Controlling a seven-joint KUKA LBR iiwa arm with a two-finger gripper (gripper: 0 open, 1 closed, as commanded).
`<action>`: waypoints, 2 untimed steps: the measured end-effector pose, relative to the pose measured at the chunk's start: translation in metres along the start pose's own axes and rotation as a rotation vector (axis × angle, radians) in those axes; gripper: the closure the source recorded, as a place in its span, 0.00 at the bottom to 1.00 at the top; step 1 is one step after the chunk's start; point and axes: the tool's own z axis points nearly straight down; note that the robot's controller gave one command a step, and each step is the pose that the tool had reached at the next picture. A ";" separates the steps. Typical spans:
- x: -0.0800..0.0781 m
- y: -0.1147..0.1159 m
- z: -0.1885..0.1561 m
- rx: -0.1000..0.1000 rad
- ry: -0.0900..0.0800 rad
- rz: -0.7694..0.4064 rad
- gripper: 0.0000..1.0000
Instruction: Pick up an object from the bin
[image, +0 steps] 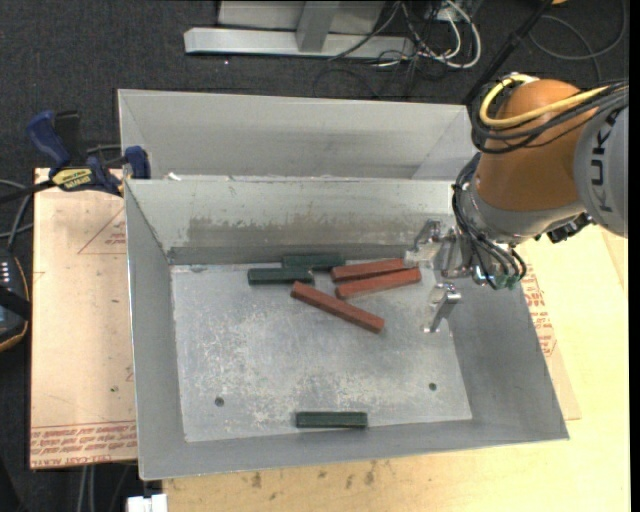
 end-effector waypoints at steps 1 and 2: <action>-0.001 0.000 -0.004 0.001 -0.008 -0.001 0.00; -0.011 0.024 0.046 0.001 -0.015 0.033 0.00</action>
Offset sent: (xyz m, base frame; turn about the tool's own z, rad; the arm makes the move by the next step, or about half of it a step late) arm 0.0164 0.0518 -0.1103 0.0696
